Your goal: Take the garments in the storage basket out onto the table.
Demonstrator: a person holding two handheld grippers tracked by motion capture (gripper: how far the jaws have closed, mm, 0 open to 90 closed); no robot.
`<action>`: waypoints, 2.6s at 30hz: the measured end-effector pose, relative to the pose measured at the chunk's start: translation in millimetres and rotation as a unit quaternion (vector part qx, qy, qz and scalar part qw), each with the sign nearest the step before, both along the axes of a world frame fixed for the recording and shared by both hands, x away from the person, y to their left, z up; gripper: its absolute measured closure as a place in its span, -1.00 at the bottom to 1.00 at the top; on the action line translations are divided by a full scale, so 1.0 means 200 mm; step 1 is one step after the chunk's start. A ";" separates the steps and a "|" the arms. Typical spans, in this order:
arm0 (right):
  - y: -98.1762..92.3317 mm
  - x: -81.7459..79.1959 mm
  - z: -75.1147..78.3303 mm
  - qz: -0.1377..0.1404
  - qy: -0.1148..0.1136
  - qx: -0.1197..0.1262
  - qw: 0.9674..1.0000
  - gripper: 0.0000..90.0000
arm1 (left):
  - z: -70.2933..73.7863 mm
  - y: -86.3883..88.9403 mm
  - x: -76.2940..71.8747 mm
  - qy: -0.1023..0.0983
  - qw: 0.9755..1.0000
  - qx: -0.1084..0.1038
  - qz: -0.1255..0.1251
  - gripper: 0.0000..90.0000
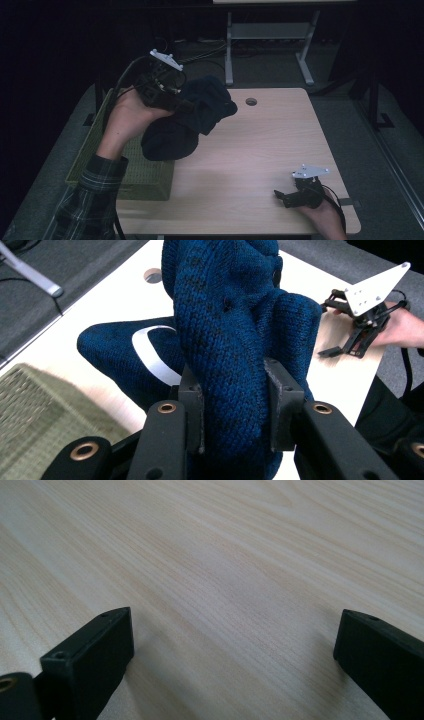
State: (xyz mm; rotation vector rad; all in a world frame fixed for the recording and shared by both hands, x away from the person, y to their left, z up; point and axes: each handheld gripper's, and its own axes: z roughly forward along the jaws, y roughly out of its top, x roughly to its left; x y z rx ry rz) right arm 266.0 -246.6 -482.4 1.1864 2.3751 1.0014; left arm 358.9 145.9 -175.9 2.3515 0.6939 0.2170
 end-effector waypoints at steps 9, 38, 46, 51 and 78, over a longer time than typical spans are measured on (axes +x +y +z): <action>0.00 0.00 0.00 0.000 0.001 0.000 1.000 -0.95 | -0.06 -0.16 0.02 0.010 1.000 -0.004 -0.027 0.49; 0.00 0.00 0.00 0.000 -0.003 0.000 1.000 -0.94 | -0.49 -0.66 0.05 0.082 0.992 -0.027 -0.096 0.49; 0.00 0.00 0.00 0.000 -0.002 0.002 1.000 -0.94 | -0.63 -0.76 0.07 0.103 0.988 -0.027 -0.116 0.49; 0.00 0.00 0.00 0.001 -0.001 0.002 1.000 -0.94 | -0.76 -0.76 0.14 0.119 0.987 -0.029 -0.108 0.49; 0.00 0.00 0.00 0.001 0.000 0.002 1.000 -0.94 | -1.20 -0.64 0.34 0.148 0.987 -0.027 -0.060 0.48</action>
